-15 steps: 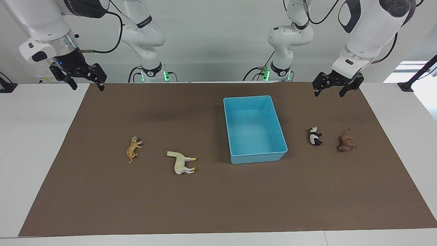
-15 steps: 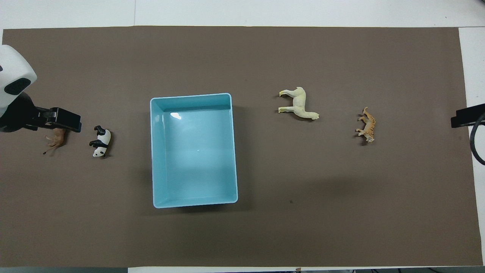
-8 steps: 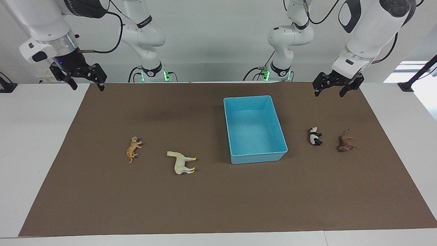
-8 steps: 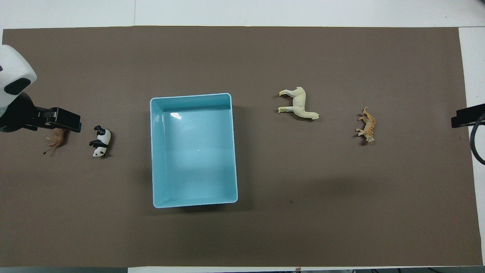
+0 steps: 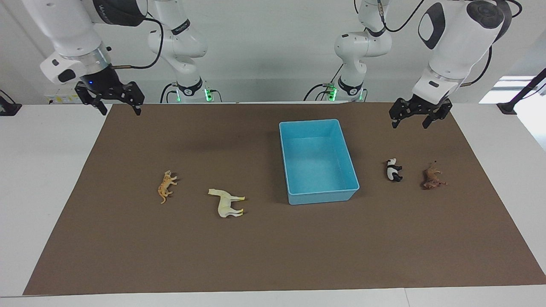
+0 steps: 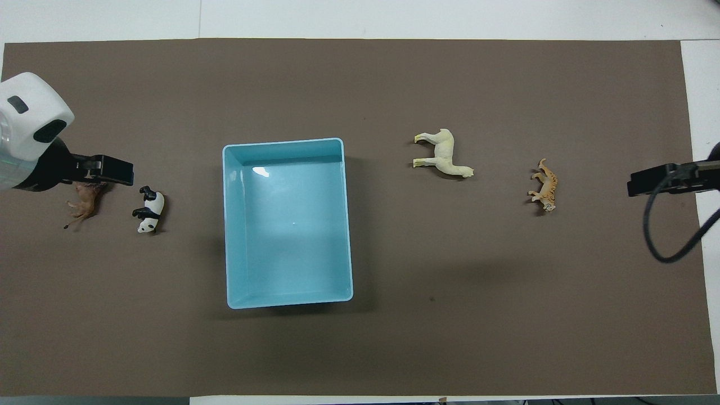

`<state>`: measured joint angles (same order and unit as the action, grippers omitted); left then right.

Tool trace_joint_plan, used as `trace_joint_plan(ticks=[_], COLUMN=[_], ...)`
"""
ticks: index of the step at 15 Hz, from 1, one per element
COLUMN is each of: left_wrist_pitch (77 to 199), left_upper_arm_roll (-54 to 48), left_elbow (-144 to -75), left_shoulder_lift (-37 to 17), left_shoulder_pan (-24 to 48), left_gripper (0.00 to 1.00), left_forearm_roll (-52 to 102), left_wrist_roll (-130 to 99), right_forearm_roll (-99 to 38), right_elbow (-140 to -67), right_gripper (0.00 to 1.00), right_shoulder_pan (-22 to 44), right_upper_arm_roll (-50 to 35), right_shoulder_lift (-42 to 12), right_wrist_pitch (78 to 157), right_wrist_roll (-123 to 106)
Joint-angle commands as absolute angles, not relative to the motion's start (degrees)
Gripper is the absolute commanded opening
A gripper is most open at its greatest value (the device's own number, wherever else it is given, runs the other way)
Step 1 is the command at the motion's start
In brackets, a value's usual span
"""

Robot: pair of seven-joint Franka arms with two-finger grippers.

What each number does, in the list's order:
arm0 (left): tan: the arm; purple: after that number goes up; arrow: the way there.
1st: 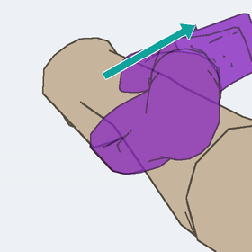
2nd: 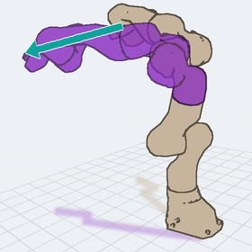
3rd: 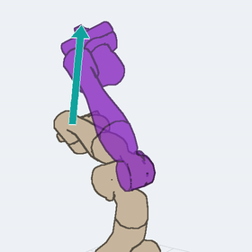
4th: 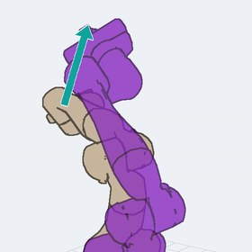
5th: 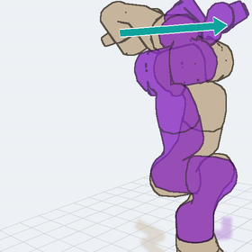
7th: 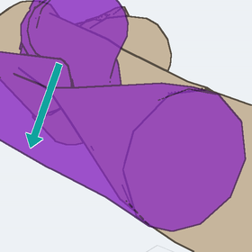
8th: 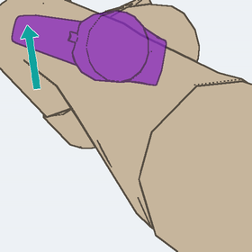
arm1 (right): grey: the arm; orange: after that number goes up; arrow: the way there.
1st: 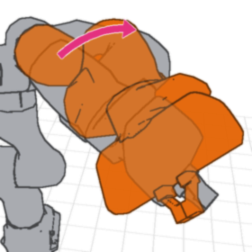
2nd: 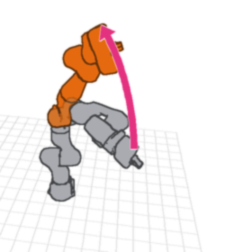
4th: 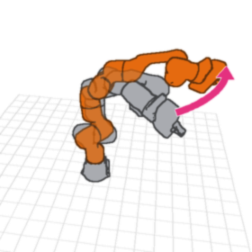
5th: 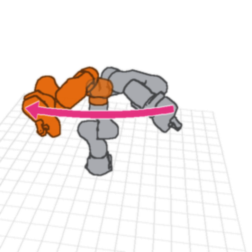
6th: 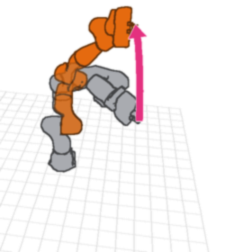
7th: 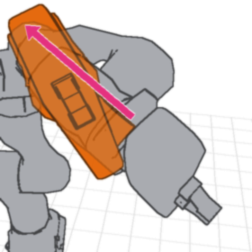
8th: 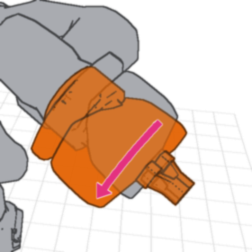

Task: Put all toys into storage box
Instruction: 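Grasp the panda with the left gripper while the right gripper grasps the cream horse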

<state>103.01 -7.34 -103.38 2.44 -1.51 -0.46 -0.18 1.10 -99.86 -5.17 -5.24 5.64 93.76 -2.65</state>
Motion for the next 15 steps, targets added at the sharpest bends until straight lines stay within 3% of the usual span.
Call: trace_joint_plan(ticks=[1,6,10,15], left_wrist_pitch=[114.57,128.04,131.21,138.15], left_upper_arm_roll=[-7.65,-7.56,-7.56,-7.56], left_elbow=[-114.15,-127.16,-132.18,-135.26], left_shoulder_lift=[4.31,2.9,2.64,0.35], left_shoulder_pan=[-4.3,-6.76,-8.61,-9.31], left_gripper=[1.0,1.0,1.0,1.0], left_forearm_roll=[-0.7,-0.79,-0.7,-0.7], left_wrist_roll=[0.0,8.58,14.15,12.22], right_forearm_roll=[0.7,0.62,0.7,0.97], right_elbow=[-106.6,-106.97,-106.35,-99.43], right_gripper=[1.0,1.0,1.0,1.0], right_shoulder_pan=[-1.42,5.7,7.38,9.67], right_upper_arm_roll=[-5.36,-5.27,-5.27,-5.19], right_shoulder_lift=[6.78,-2.08,-9.92,-18.17], right_wrist_pitch=[101.66,112.74,122.85,126.91], right_wrist_roll=[-0.8,11.59,12.39,14.59])
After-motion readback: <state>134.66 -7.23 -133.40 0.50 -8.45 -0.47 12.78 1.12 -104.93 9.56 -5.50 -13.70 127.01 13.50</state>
